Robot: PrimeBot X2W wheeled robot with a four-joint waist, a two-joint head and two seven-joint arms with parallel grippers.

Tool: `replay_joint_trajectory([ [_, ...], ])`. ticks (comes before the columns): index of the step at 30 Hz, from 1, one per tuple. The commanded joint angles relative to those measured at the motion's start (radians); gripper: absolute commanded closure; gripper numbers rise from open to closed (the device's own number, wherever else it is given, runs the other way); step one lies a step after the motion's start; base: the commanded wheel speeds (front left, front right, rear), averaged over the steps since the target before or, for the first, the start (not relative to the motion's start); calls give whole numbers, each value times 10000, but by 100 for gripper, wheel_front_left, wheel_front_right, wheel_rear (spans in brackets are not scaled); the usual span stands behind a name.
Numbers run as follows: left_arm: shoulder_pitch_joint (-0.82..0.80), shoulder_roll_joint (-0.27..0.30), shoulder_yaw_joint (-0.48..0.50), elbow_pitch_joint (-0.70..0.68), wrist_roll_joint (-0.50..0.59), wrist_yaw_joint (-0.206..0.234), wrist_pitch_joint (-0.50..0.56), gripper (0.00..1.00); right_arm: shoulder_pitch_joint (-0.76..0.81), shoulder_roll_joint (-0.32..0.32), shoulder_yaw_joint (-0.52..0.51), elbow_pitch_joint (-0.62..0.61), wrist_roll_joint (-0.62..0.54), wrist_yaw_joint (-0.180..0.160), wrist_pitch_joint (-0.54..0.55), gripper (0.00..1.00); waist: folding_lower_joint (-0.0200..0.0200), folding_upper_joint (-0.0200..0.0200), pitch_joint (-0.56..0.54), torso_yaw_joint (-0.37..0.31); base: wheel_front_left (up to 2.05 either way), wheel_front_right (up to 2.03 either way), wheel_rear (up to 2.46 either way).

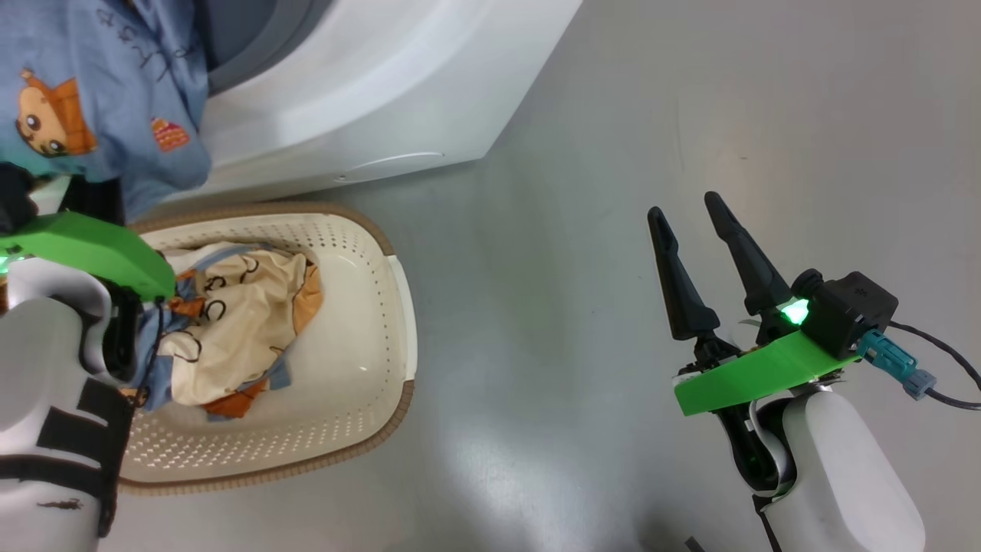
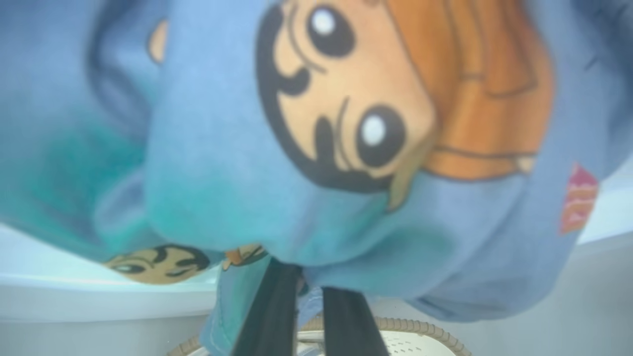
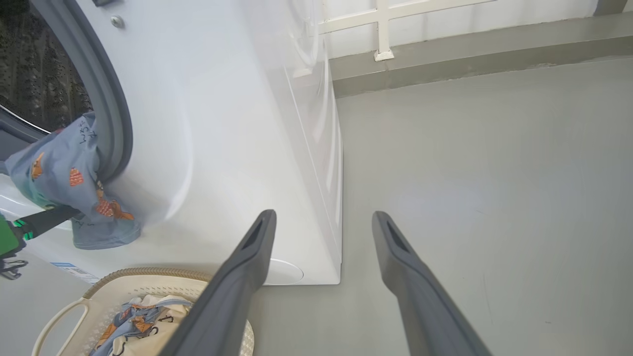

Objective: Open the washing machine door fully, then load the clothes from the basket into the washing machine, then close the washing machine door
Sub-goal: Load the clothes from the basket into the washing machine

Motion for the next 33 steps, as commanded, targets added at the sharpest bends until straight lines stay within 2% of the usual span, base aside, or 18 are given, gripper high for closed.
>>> replay_joint_trajectory([
  [1,130,388,220,-438,91,-25,-137,100,131,45,182,-185,192,16,-48,0,0,0,-78,87,0,0,0],
  [5,642,422,139,-1087,68,-25,-138,100,127,45,172,-133,197,16,-48,0,0,0,-187,227,0,0,0],
  [14,1775,378,927,-4047,457,-25,-138,100,168,45,-47,-168,136,16,-48,0,0,0,-259,454,0,0,0],
  [17,1729,418,1030,-4585,575,-25,-139,100,164,45,-81,-212,117,16,-48,0,0,0,-198,441,0,0,0],
  [25,-168,708,956,-4325,656,48,665,100,44,45,103,-307,299,16,-48,0,0,0,282,62,0,0,0],
  [33,-2594,1153,882,-2613,791,50,1518,100,-68,45,207,-497,588,16,-48,0,0,0,954,-585,0,0,0],
])
